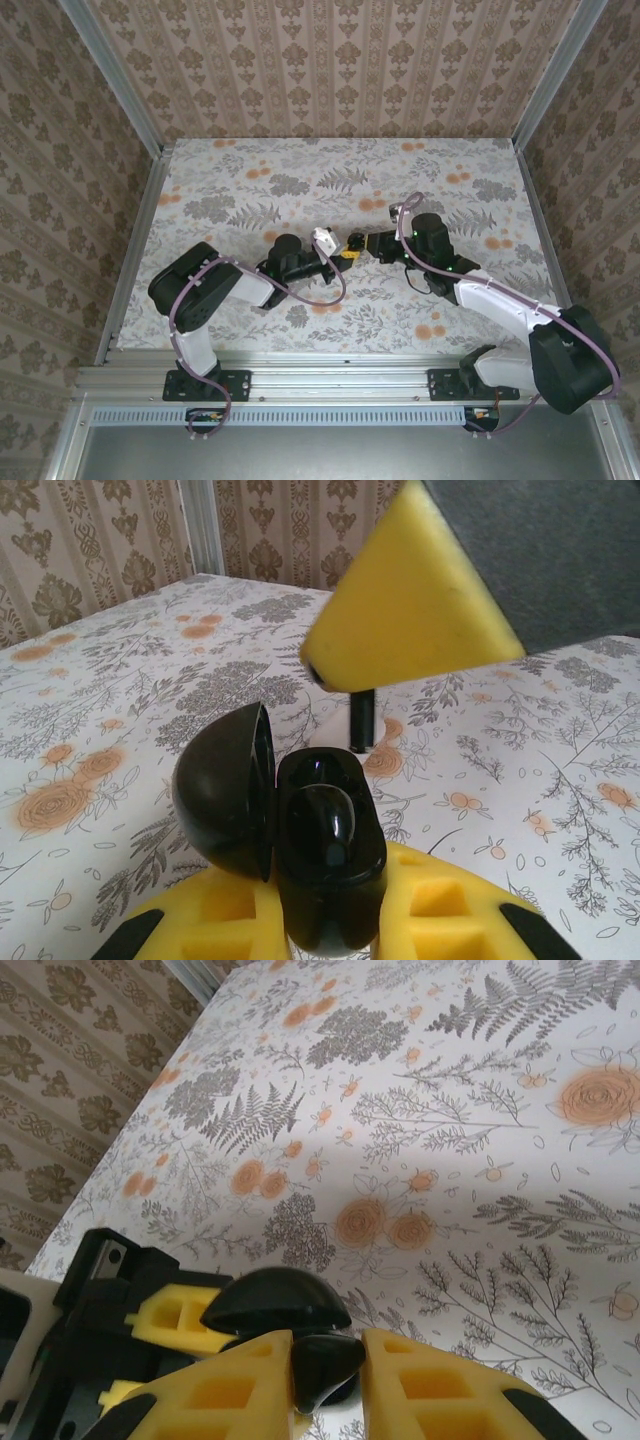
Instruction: Insert wireless bluetooth earbuds into charging case
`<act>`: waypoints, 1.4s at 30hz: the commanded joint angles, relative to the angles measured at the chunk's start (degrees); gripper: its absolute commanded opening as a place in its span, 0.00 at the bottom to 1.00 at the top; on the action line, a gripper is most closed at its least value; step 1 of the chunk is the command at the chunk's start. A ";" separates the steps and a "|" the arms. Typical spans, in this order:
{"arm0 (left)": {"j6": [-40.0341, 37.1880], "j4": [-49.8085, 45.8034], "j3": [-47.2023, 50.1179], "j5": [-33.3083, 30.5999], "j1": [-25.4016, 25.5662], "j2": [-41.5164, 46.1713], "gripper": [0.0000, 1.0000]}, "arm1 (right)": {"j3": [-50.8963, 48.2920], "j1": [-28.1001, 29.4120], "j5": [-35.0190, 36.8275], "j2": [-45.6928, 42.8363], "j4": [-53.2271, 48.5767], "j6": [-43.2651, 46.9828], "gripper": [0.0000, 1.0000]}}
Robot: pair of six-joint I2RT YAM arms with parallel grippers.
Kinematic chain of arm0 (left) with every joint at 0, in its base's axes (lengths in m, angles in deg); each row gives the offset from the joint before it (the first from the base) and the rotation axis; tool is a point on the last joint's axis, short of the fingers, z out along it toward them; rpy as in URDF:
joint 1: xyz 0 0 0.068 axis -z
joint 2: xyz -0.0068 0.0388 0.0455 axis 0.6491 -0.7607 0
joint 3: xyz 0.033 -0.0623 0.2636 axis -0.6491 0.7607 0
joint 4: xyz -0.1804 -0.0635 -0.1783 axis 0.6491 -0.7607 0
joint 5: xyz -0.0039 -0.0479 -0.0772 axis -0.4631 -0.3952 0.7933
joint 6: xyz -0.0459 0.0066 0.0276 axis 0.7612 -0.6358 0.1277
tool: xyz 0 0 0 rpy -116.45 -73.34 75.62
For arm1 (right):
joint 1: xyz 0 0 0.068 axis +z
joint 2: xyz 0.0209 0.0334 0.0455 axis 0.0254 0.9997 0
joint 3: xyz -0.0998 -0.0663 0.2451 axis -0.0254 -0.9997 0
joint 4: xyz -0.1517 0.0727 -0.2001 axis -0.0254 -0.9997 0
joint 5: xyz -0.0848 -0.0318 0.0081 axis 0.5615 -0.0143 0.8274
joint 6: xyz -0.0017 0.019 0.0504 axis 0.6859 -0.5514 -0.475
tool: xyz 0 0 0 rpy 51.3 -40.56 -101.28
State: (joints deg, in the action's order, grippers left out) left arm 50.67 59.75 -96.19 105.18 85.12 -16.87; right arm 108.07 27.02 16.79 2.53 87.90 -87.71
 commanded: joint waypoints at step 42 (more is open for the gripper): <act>0.51 1.28 -2.11 1.62 0.75 2.74 0.01 | 3.49 2.76 5.45 1.55 -7.35 11.93 0.22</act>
State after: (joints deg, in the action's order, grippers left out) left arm 50.67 59.27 -96.39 105.79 85.51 -15.91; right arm 110.61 29.20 20.97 3.56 83.60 -77.52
